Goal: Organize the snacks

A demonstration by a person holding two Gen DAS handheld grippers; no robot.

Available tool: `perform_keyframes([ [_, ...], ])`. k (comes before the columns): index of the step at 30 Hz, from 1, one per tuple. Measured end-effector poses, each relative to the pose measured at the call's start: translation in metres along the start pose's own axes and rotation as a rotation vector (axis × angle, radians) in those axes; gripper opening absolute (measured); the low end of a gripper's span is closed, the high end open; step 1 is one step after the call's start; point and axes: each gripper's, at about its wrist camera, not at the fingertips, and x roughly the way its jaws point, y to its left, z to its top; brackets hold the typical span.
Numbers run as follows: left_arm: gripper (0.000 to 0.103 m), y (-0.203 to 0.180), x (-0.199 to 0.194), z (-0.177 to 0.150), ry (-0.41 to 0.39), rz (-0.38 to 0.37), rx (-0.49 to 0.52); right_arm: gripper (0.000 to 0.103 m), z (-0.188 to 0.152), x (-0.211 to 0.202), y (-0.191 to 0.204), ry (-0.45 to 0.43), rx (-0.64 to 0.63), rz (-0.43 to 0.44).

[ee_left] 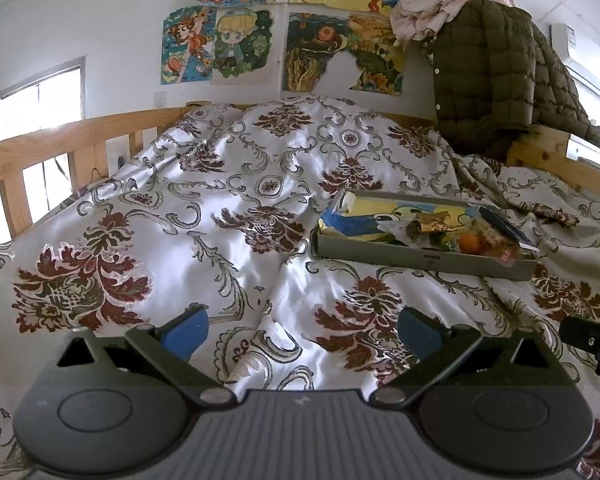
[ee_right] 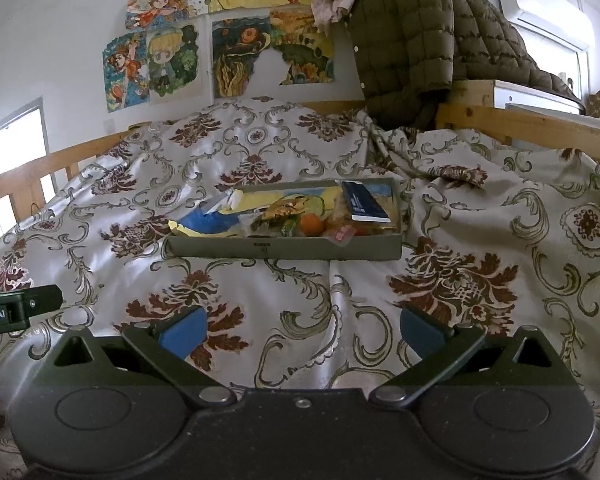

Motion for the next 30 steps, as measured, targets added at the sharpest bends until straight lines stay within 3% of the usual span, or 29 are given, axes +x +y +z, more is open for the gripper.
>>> perform_keyframes([
  [30, 0.103, 0.0021, 0.0022, -0.0022, 0.008, 0.004, -0.009, 0.102, -0.0054, 0.0044, 0.0008, 0.015, 0.0, 0.001],
])
